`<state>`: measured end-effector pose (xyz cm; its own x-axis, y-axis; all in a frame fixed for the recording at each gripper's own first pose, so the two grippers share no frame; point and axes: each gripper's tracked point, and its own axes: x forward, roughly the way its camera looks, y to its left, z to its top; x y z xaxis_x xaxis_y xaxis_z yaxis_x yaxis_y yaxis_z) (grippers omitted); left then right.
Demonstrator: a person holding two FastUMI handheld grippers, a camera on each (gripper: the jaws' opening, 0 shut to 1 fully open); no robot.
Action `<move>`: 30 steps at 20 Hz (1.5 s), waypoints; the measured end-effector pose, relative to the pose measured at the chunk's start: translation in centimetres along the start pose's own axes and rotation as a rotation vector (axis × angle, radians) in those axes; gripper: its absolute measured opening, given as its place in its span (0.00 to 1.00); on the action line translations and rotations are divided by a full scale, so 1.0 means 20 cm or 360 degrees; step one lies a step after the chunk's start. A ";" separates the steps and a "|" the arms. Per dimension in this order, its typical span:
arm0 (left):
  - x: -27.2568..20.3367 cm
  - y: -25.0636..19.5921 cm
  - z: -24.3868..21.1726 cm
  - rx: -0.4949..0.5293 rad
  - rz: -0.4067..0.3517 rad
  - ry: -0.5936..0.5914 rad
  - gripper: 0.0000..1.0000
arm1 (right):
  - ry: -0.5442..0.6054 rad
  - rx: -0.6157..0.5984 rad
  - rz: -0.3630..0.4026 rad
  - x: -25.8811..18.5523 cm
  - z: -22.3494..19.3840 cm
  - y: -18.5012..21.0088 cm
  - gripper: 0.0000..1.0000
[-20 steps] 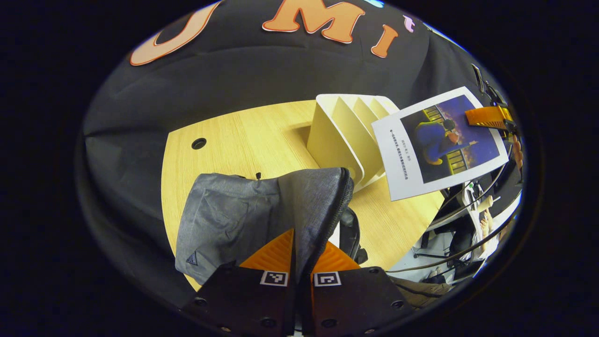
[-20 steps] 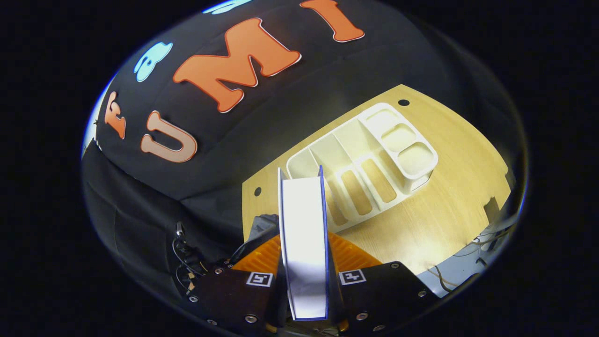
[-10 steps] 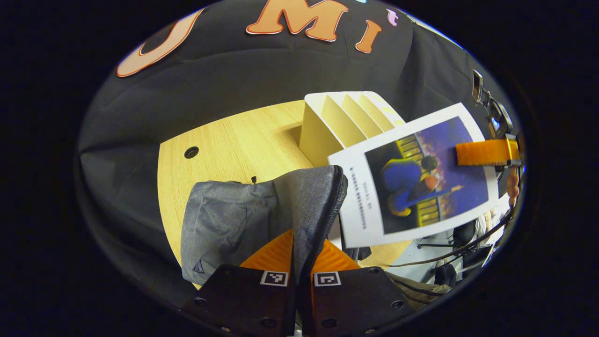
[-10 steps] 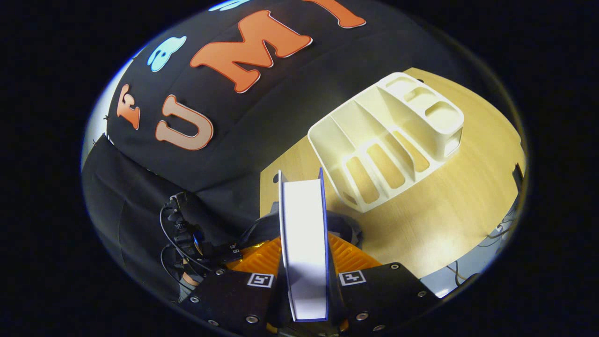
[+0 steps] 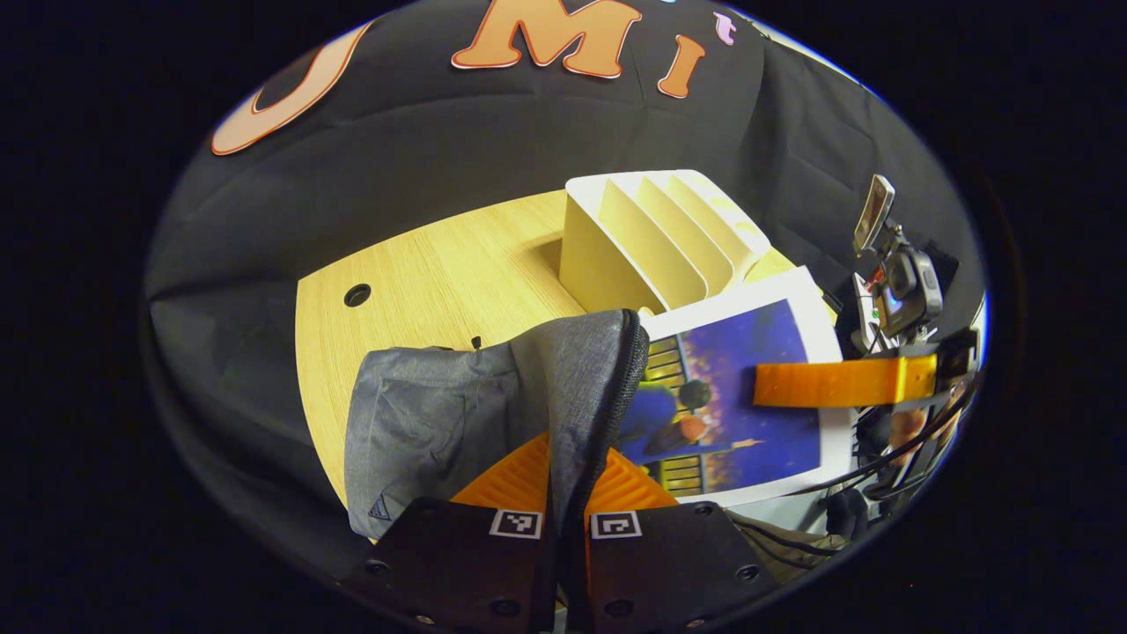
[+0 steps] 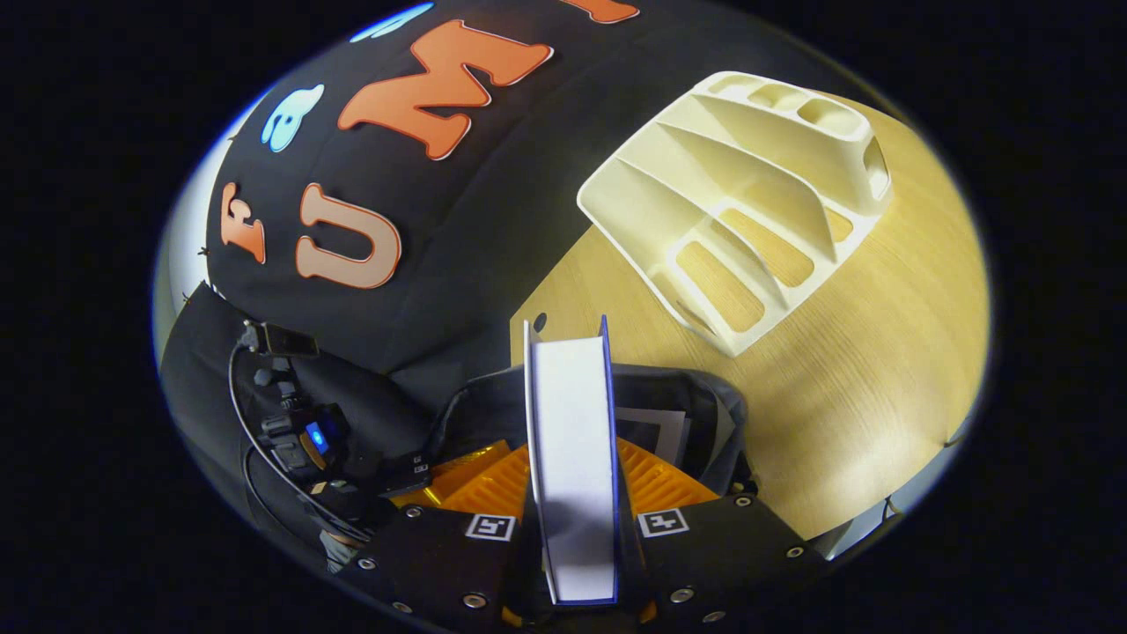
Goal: Open the schoolbag, grab two books from the bookshelf and put them into the schoolbag.
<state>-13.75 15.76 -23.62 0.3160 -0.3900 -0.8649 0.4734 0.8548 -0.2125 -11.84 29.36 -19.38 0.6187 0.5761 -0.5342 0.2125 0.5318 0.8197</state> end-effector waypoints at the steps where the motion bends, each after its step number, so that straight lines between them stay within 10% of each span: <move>1: 0.00 0.00 0.01 0.0012 0.0001 -0.0004 0.06 | -0.0019 0.0039 0.0015 0.02 -0.01 -0.01 0.36; 25: 0.03 -0.18 0.00 0.0119 0.0005 -0.0022 0.06 | 0.0178 0.0457 0.0198 0.57 -0.39 0.00 0.27; 30: 0.06 -0.17 -0.02 0.0017 -0.0033 -0.0028 0.06 | 0.0413 0.0351 -0.0069 0.49 -0.49 -0.12 0.59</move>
<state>-15.35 12.51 -24.09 0.3203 -0.4138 -0.8521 0.4888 0.8427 -0.2256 -13.70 39.78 -28.60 0.3986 0.7095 -0.5812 0.4103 0.4287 0.8049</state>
